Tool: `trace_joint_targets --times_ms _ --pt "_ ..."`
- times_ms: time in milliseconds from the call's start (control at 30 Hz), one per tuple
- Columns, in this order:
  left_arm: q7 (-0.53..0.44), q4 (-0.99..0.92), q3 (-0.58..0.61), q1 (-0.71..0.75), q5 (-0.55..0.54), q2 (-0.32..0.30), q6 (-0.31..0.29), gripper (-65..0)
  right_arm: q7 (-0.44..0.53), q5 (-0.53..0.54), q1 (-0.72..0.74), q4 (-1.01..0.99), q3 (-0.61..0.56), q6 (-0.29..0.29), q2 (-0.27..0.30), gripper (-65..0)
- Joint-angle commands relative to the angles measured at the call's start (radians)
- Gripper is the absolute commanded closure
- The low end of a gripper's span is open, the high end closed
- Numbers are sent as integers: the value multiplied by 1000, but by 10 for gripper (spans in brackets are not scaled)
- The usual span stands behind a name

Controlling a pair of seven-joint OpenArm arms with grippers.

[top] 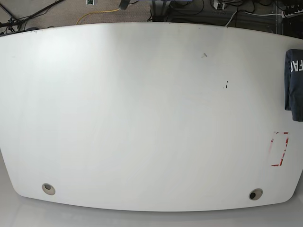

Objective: Fold the T-shirt properly

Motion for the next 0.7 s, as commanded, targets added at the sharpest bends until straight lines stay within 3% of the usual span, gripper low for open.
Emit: trace_joint_targets --times_ms 0,233,300,433,667 --pt "14 -48 33 -38 20 -20 4 -318 7 -2 40 -57 -38 -31 22 -171" --pt "113 -142 73 -162 31 -18 5 -318 3 -2 158 -188 -138 -120 17 -173" --pt "148 -146 73 -181 31 -17 36 -318 3 -2 180 -209 -161 -132 16 -173" --pt "182 -142 79 -188 31 -17 154 -318 3 -2 204 -245 -210 -152 14 -173" --pt "182 -142 79 -188 33 -15 165 -318 3 -1 206 -248 -244 -157 13 -173"
